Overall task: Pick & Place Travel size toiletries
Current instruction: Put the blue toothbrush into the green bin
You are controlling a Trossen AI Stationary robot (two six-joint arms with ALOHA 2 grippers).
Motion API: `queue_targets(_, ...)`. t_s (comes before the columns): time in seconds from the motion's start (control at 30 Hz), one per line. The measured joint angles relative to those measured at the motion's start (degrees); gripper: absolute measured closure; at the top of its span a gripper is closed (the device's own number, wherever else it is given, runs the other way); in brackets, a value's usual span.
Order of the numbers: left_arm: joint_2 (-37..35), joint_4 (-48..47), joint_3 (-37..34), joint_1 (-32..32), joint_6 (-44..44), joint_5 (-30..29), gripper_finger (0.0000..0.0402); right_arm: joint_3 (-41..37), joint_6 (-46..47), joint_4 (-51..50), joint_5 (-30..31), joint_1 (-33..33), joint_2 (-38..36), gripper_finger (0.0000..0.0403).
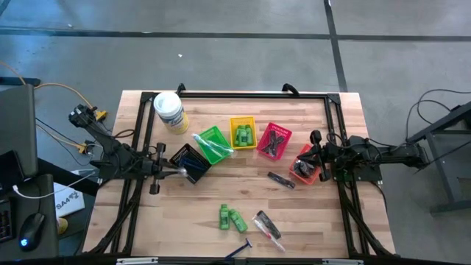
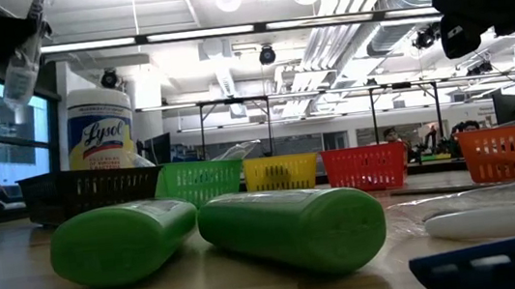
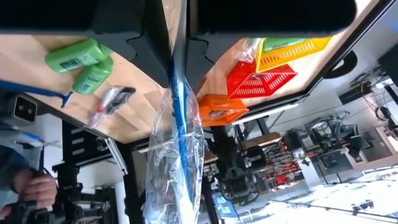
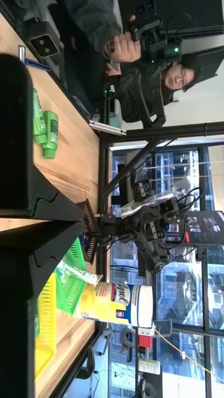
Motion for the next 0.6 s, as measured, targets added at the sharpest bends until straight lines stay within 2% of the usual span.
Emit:
queue_targets(0.2, 0.00, -0.19, 0.00, 0.00, -1.56, -0.30, 0.0385, -0.02, 0.02, -0.02, -0.03, 0.02, 0.00, 0.0398)
queue_targets(0.33, 0.79, 1.01, 0.82, -0.02, -4.69, -7.47, 0.0385, 0.00, 0.00, 0.00, 0.25, 0.00, 0.00, 0.0398)
queue_targets(0.43, 3.33, 0.24, 4.07, 0.00, -3.03, -11.67, 0.0385, 0.00, -0.02, 0.00, 1.46, 0.00, 0.00, 0.0398)
queue_targets(0.6, 10.30, -0.74, 13.11, 0.00, 3.70, -13.60, 0.0385, -0.02, 0.03, 0.00, 1.65, 0.02, 0.00, 0.0398)
